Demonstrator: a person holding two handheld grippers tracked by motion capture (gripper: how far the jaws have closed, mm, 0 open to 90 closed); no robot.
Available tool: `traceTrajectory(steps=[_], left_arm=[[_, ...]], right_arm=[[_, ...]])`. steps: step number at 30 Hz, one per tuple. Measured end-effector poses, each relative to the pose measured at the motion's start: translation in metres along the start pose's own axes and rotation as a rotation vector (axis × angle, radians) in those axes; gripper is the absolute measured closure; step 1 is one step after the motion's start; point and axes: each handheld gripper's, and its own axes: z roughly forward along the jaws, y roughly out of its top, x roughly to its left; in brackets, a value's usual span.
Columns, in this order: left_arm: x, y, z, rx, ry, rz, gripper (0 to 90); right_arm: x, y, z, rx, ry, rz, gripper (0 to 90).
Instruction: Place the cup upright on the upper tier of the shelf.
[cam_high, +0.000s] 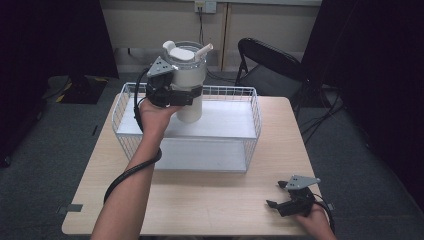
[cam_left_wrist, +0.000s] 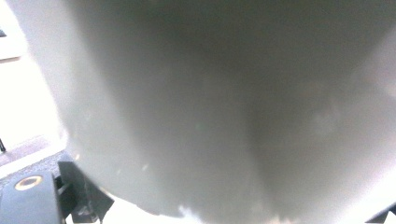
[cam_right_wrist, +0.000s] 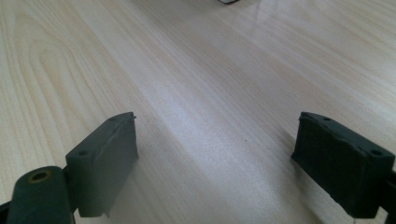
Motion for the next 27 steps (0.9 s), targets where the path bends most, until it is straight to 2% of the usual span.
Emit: traceTrajectory(steps=[9, 15, 19, 27], left_arm=[[0.000, -0.004, 0.001, -0.027, 0.003, -0.005, 9.5], [0.002, -0.006, 0.001, -0.020, -0.012, -0.010, 9.0], [0.003, -0.009, 0.000, -0.030, -0.020, -0.029, 8.5], [0.004, -0.012, -0.001, -0.018, -0.028, -0.062, 7.5]], right_arm=[[0.000, 0.000, 0.000, 0.000, 0.000, 0.000, 12.6], [0.000, 0.000, 0.000, 0.000, 0.000, 0.000, 12.6], [0.000, 0.000, 0.000, 0.000, 0.000, 0.000, 12.6], [0.000, 0.000, 0.000, 0.000, 0.000, 0.000, 12.6]])
